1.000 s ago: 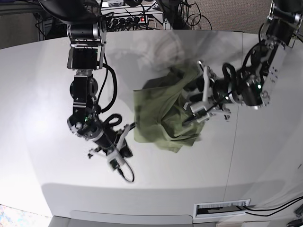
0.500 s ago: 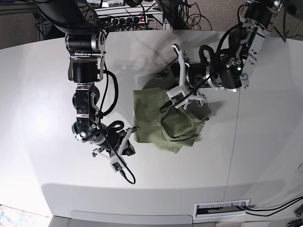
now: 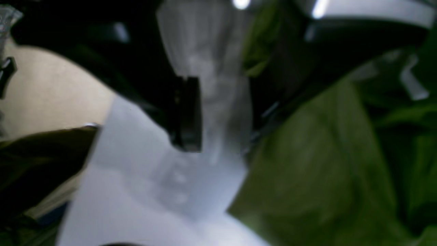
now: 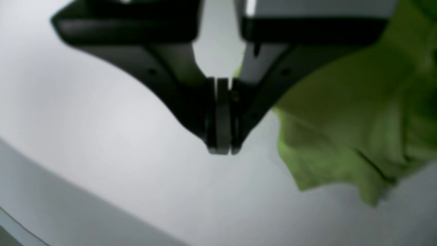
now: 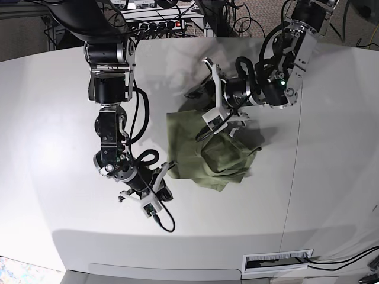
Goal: Fold the T-shirt properly
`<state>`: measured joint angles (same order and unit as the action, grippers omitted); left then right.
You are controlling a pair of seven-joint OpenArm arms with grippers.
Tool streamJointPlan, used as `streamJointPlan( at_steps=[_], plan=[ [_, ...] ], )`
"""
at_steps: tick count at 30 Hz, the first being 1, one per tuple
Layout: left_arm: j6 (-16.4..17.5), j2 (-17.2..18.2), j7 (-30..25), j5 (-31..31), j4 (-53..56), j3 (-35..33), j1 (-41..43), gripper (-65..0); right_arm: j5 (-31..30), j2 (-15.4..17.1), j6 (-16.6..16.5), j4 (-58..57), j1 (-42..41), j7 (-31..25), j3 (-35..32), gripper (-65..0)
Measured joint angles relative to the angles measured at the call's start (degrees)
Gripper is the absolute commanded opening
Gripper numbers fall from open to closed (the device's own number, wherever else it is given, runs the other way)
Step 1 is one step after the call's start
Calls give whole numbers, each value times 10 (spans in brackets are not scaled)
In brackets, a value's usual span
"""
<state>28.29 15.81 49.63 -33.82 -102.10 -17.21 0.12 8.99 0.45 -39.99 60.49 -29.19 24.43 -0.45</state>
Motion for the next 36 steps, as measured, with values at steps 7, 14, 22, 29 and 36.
streamJointPlan(
  at_steps=[7, 14, 22, 29, 36],
  plan=[
    [1, 0, -63, 67, 67, 0, 0, -500, 1, 0, 0, -39, 2, 20, 0, -650],
    [-8, -1, -155, 145, 135, 0, -9, -502, -83, 0, 0, -42, 3, 141, 0, -650],
    [-24, 17, -182, 210, 159, 0, -42, -502, -169, 2, 4, -37, 38, 188, 1, -650],
    [-84, 98, -227, 232, 163, 7, -50, -502, -293, 5, 0, -22, 65, 271, 3, -650],
    [-90, 132, -259, 237, 167, 11, -49, -502, -439, 0, 2, 17, 78, 457, 3, -650]
  ],
)
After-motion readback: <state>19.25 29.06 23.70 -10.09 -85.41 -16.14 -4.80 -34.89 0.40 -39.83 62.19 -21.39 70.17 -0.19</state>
